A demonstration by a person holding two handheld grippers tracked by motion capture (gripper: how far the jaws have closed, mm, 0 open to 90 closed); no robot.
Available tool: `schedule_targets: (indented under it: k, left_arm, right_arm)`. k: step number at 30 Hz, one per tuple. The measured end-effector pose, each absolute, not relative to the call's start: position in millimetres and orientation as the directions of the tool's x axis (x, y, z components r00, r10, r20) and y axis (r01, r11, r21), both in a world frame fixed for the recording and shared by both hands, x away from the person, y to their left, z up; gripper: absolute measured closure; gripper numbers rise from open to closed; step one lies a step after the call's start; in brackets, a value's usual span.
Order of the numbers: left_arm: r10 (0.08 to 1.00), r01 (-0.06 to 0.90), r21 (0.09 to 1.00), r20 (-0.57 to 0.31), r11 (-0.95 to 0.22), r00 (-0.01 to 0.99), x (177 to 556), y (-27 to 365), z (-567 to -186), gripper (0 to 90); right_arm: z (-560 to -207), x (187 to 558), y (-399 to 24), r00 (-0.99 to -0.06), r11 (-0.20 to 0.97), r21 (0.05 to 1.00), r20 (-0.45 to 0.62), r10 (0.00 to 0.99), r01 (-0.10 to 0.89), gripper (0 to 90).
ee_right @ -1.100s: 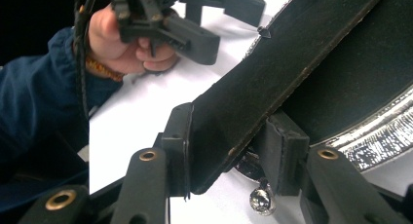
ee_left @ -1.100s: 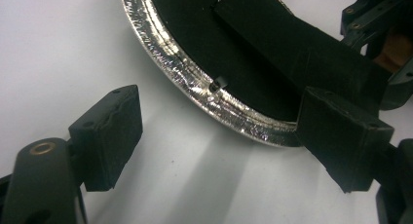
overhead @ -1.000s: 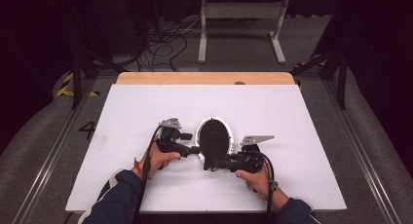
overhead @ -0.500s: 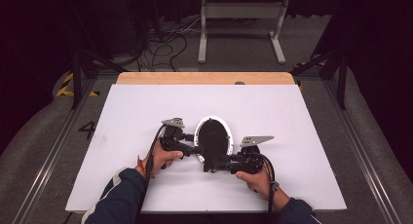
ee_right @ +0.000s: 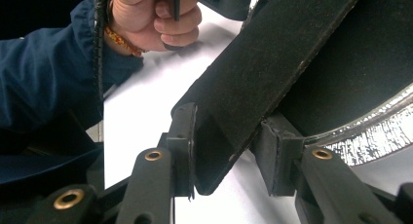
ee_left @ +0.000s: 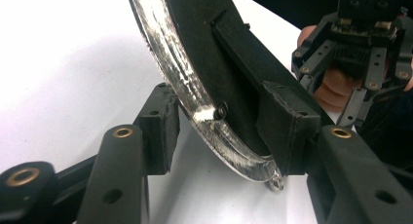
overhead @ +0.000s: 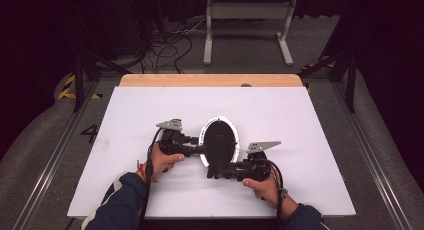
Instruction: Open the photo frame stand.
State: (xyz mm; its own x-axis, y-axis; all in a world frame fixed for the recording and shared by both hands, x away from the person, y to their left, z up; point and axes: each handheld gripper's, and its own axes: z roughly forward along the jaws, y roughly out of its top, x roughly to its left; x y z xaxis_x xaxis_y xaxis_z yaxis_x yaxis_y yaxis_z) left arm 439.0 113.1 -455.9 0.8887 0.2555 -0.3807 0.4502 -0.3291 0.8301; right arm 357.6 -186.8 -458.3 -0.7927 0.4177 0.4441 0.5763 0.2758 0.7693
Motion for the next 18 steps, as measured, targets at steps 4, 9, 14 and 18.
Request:
schedule_targets:
  k: [4,9,14,18]
  left_arm:
    - [0.250,0.431,0.834,-0.362,-0.345,0.898,437.4,113.1,-455.2,58.5]
    - [0.232,0.394,0.842,-0.327,-0.369,0.916,432.8,109.6,-452.5,62.6]
    - [0.245,0.349,0.855,-0.271,-0.383,0.931,429.6,108.9,-447.5,63.6]
    - [0.257,0.316,0.863,-0.227,-0.393,0.939,425.1,107.4,-442.7,63.9]
  right_arm:
    - [-458.2,356.4,-187.0,-0.792,0.282,0.767,0.441,0.422,0.577,63.1]
    - [-459.9,356.0,-186.8,-0.791,0.289,0.764,0.435,0.431,0.577,64.9]
    - [-458.8,356.0,-187.4,-0.791,0.287,0.766,0.433,0.431,0.576,67.2]
    - [-457.6,355.8,-187.7,-0.792,0.286,0.768,0.432,0.431,0.574,69.1]
